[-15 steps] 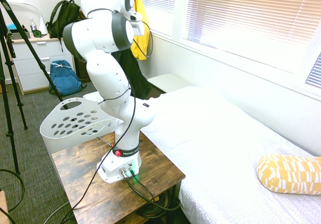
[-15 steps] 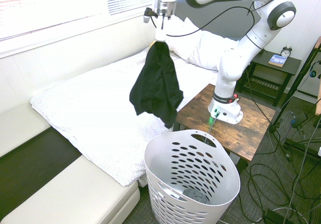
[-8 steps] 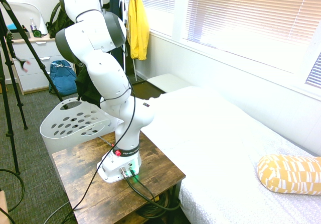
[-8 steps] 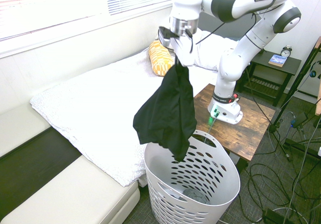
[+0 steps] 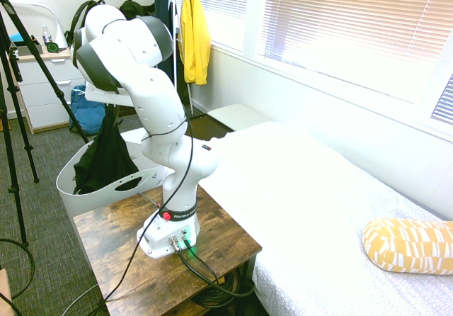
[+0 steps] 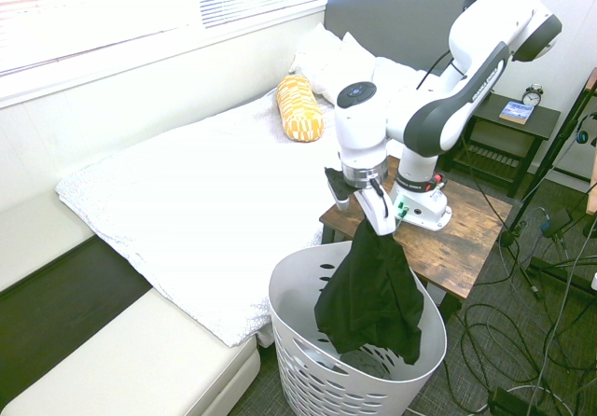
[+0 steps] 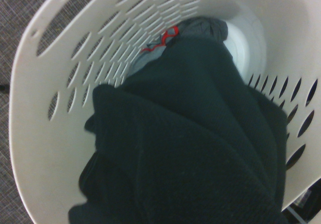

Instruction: Put my clothes in the laundry bag

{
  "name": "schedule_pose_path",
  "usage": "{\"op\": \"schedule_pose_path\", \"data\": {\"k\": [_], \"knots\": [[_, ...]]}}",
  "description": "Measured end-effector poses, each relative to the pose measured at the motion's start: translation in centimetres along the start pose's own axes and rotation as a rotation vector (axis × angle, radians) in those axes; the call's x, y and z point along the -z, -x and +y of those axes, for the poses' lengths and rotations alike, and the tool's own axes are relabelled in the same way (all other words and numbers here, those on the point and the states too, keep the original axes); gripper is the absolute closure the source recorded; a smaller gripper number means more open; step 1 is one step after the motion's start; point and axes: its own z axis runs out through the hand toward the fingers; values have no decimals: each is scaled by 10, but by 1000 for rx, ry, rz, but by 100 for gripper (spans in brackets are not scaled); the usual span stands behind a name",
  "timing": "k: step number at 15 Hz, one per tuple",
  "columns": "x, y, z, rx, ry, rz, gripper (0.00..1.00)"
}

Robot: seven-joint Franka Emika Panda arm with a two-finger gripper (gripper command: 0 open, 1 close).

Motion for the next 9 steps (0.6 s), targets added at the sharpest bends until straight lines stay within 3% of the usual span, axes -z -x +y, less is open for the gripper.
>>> {"op": "schedule_pose_path", "data": {"k": [9], "knots": [[6,-20,12,-24,-28,-23,0]]}}
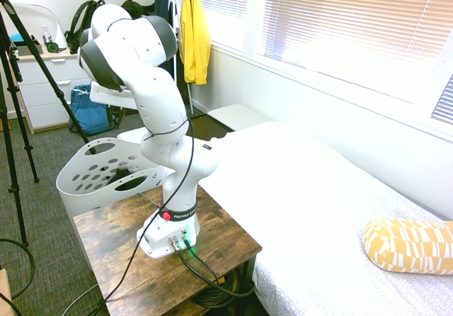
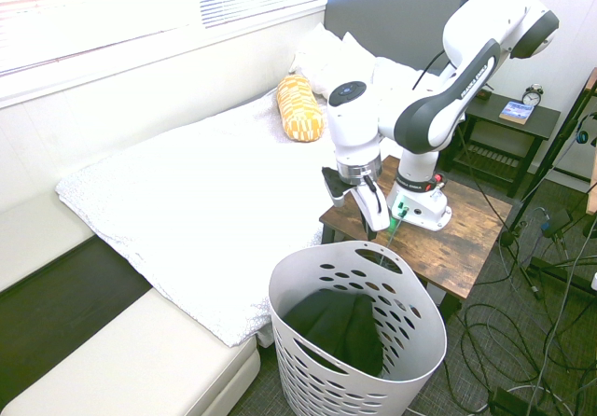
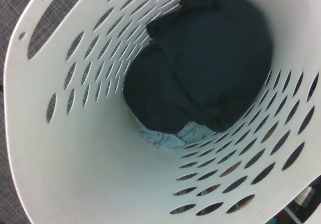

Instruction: Put my clothes in the laundry bag

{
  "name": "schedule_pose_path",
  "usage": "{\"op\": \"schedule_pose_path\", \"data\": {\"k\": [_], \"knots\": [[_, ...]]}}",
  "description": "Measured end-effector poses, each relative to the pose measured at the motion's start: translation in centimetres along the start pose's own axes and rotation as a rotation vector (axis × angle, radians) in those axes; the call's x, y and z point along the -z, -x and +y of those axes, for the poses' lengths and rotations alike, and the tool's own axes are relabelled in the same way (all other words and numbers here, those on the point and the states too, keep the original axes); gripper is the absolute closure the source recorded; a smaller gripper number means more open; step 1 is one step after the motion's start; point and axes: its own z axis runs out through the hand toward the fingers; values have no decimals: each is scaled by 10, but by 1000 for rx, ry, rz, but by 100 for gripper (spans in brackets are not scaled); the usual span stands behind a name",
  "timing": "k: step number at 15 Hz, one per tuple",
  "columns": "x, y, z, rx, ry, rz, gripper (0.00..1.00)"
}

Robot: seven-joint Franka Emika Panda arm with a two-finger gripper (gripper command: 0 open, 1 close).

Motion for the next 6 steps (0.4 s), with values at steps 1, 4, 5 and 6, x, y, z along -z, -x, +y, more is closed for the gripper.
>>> {"op": "schedule_pose_path", "data": {"k": [1,4,5,6], "knots": [[7,-12,6,-21,-12,15,0],[44,-94,42,-137,-46,89,0],[56,-133,60,-188,-54,104,0],[65,-174,82,-242,-59,121,0]]}}
